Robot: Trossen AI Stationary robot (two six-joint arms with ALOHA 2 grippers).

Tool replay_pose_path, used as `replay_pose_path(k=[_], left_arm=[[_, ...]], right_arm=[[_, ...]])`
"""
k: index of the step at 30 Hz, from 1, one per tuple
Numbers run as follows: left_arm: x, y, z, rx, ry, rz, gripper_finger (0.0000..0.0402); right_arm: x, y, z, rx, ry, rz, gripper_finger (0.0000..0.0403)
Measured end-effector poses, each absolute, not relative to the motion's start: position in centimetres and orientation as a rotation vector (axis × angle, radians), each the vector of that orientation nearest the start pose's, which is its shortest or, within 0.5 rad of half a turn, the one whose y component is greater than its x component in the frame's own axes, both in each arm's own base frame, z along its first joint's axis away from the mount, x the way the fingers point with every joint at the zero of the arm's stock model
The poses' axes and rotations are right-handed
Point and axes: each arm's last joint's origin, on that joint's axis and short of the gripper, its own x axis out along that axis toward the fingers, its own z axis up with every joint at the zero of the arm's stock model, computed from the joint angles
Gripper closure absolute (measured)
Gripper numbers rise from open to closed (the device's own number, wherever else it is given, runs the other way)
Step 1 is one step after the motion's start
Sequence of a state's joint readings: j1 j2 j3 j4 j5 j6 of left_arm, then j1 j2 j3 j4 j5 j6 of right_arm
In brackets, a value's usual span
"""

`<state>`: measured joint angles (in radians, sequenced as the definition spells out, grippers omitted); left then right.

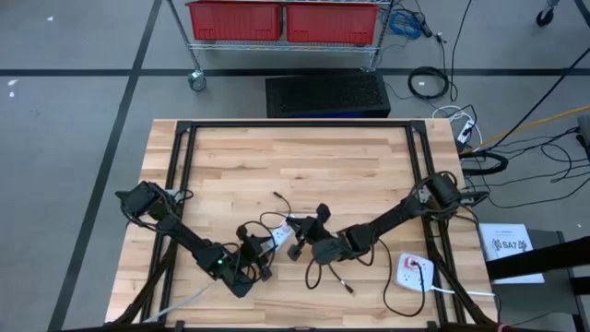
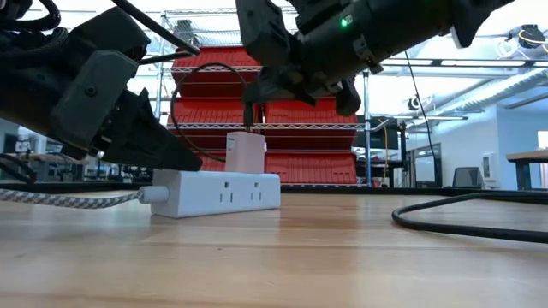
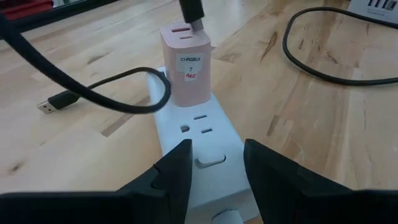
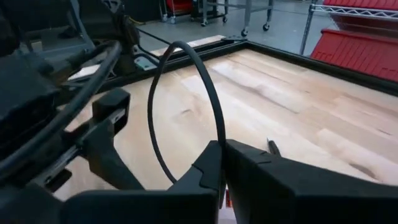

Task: Insert USB
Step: Insert the black USB cable into the pink charger adapter

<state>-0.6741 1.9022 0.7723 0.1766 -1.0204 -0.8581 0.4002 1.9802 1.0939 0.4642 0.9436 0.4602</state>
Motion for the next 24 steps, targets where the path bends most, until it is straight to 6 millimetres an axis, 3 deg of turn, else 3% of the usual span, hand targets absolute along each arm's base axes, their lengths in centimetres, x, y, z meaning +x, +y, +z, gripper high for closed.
replay_pose_path(k=[20, 24], left_arm=[[25.96, -17.57, 8.99, -0.100, 0.428, 0.549, 0.0249], [25.96, -17.57, 8.99, -0.100, 0.428, 0.549, 0.0249]], right_arm=[[38.38, 13.41, 15.74, 0.197, 0.168, -0.619, 0.0403], [38.65, 13.39, 14.94, 0.202, 0.161, -0.622, 0.0403]])
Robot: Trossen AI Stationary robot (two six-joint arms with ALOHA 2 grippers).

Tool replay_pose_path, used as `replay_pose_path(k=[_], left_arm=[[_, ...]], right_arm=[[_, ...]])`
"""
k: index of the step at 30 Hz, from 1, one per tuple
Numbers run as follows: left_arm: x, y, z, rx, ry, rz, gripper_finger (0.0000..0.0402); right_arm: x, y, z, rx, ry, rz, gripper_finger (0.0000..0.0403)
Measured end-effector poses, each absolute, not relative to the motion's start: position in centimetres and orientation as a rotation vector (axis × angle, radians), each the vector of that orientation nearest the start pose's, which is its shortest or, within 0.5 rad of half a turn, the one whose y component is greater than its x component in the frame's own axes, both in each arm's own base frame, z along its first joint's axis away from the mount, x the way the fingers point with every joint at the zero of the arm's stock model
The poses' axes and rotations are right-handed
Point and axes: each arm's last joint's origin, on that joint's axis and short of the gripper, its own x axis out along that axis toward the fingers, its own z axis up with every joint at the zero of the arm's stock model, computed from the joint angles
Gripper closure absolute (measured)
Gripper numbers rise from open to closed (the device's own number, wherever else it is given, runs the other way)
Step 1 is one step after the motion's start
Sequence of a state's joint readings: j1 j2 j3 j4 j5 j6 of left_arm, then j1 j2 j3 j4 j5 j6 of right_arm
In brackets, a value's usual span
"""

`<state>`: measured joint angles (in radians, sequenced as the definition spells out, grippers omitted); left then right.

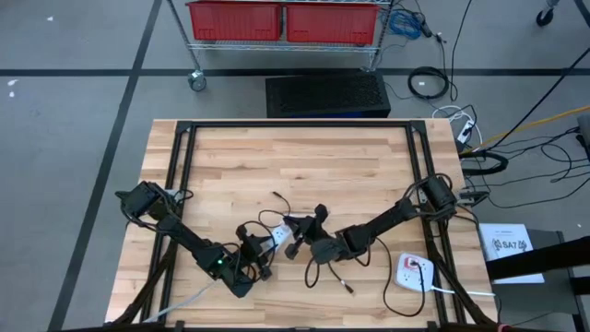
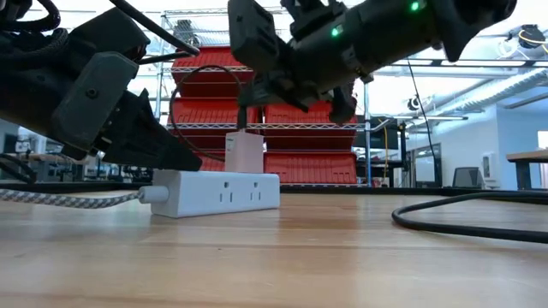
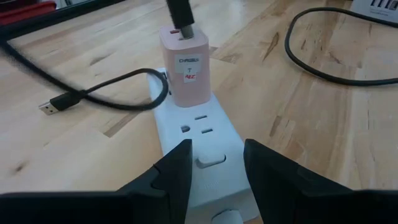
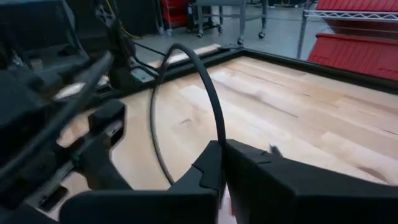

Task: Insert USB
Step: Insert the black USB cable into the pink charger adapter

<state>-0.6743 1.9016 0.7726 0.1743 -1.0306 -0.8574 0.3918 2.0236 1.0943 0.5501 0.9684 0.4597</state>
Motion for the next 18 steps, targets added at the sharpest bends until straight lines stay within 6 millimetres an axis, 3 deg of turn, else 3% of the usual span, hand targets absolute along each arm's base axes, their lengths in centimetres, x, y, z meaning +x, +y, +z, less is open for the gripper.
replay_pose_path(k=[6, 18], left_arm=[[25.96, -17.57, 9.00, -0.099, 0.428, 0.549, 0.0249], [25.96, -17.57, 9.00, -0.099, 0.428, 0.549, 0.0249]], right_arm=[[39.03, 13.51, 13.95, 0.208, 0.137, -0.629, 0.0402], [39.09, 13.68, 14.13, 0.166, 0.136, -0.608, 0.0402]])
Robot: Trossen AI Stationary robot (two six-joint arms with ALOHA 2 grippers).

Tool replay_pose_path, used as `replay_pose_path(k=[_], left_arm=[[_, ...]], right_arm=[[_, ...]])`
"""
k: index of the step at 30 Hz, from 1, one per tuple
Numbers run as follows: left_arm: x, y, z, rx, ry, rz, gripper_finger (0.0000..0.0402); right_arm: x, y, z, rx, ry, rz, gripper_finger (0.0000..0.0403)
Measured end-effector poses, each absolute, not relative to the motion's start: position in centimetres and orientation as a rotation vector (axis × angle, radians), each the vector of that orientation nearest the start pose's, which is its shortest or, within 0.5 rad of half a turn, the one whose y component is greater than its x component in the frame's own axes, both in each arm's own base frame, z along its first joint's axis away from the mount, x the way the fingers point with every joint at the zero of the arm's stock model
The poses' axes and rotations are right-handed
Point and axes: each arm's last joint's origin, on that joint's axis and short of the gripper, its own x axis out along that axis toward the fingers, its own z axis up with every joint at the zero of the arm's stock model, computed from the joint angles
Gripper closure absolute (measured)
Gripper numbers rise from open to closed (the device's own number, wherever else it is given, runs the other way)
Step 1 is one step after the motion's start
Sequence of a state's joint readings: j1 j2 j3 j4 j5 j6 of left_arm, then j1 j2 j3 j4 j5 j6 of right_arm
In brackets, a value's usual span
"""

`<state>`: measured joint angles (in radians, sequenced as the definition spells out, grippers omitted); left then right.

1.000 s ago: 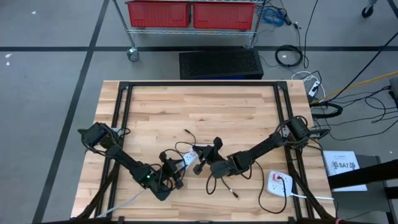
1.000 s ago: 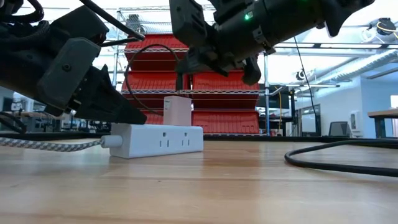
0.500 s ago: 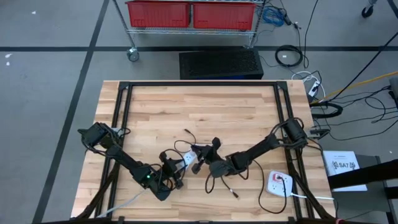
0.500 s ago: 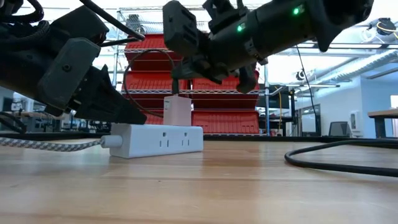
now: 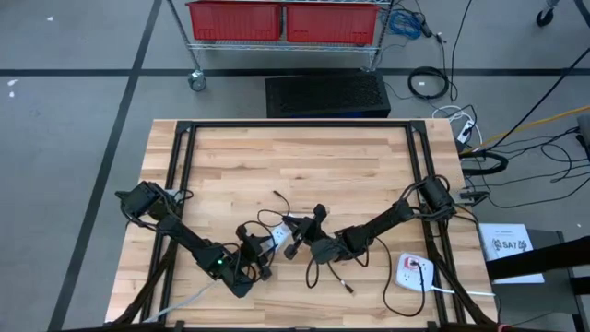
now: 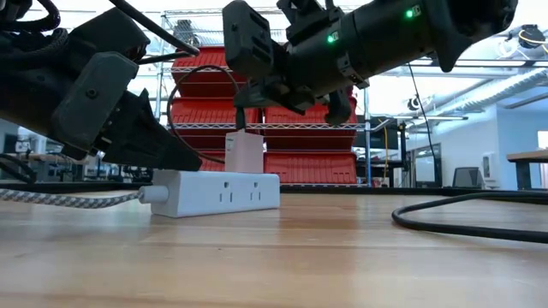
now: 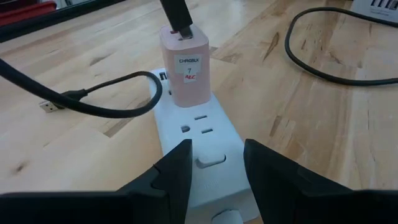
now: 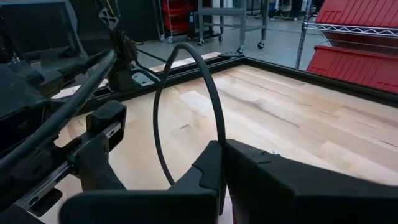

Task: Insert USB
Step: Insert the black USB cable into the pink charger adapter

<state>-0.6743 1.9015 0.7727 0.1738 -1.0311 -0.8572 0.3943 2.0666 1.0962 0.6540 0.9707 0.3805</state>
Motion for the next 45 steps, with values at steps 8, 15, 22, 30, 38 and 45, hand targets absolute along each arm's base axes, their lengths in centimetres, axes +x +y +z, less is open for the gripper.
replay_pose_path(k=[8, 15, 22, 30, 38, 45], left_arm=[[26.0, -17.6, 9.0, -0.098, 0.427, 0.550, 0.0249], [26.0, -17.6, 9.0, -0.098, 0.426, 0.551, 0.0249], [26.0, -17.6, 9.0, -0.098, 0.426, 0.551, 0.0249], [25.9, -17.5, 9.0, -0.094, 0.424, 0.555, 0.0249], [26.0, -17.5, 9.0, -0.095, 0.424, 0.555, 0.0249], [26.0, -17.5, 9.0, -0.095, 0.424, 0.555, 0.0249]], right_arm=[[39.1, 13.7, 14.1, 0.168, 0.134, -0.608, 0.0402], [39.1, 13.7, 14.2, 0.147, 0.130, -0.602, 0.0402], [39.0, 14.0, 14.4, 0.129, 0.121, -0.600, 0.0403], [38.9, 14.5, 14.6, 0.098, 0.110, -0.599, 0.0403], [39.0, 14.5, 13.8, 0.091, 0.113, -0.607, 0.0403], [39.1, 14.5, 13.6, 0.064, 0.103, -0.615, 0.0403]])
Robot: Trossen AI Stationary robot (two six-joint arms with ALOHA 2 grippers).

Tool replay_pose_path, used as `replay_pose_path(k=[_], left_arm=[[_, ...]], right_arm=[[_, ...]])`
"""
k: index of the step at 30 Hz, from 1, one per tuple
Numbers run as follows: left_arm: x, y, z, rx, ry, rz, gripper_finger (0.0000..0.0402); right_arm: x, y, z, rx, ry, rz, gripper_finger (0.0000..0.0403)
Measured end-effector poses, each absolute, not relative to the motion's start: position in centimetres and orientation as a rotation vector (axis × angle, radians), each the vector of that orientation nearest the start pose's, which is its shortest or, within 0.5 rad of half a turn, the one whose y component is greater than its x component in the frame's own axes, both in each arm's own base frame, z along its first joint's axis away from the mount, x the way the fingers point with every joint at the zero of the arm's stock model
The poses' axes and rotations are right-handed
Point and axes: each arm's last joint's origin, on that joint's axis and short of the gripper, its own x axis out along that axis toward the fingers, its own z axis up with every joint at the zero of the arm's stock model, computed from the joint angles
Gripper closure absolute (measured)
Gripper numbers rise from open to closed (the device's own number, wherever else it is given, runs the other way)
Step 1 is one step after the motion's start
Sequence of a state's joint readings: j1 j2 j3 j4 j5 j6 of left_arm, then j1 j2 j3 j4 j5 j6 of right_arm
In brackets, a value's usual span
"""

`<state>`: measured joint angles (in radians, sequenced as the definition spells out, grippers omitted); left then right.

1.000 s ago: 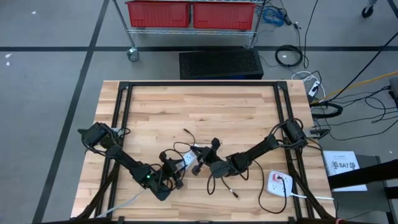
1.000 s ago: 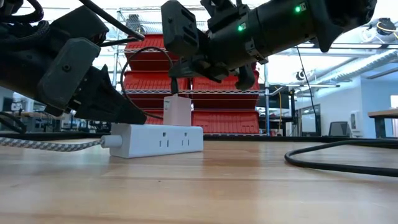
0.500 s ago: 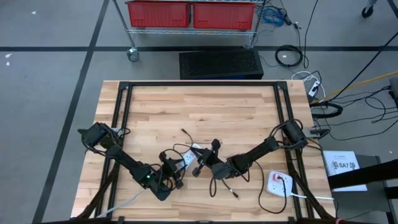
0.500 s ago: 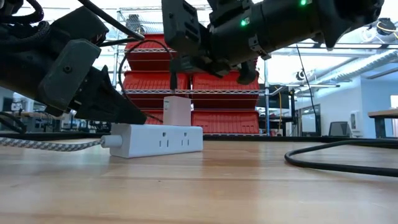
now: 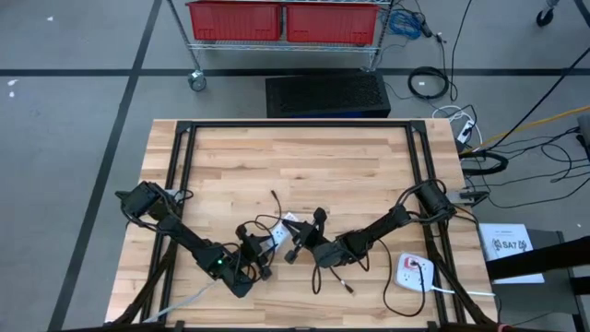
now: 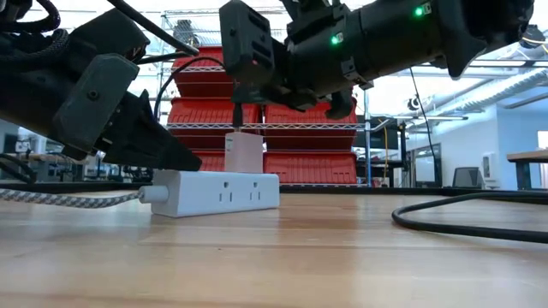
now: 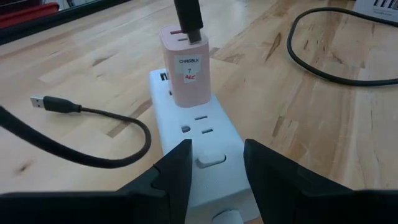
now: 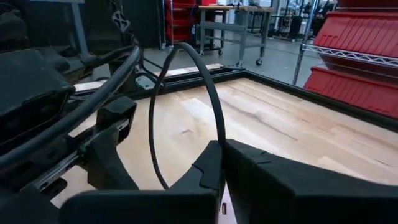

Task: Insert USB
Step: Insert the black USB cable into the pink charger adapter

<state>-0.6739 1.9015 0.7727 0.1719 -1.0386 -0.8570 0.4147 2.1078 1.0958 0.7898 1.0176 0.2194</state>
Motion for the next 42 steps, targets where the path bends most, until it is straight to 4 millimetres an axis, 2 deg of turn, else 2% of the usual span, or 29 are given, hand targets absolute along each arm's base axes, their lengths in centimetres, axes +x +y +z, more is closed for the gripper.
replay_pose_path(k=[32, 42], left_arm=[[26.0, -17.5, 9.0, -0.095, 0.424, 0.555, 0.0249], [26.0, -17.5, 9.0, -0.094, 0.424, 0.555, 0.0249]], right_arm=[[39.0, 14.4, 13.3, 0.068, 0.113, -0.648, 0.0403], [39.1, 14.9, 11.6, 0.093, 0.114, -0.660, 0.0403]])
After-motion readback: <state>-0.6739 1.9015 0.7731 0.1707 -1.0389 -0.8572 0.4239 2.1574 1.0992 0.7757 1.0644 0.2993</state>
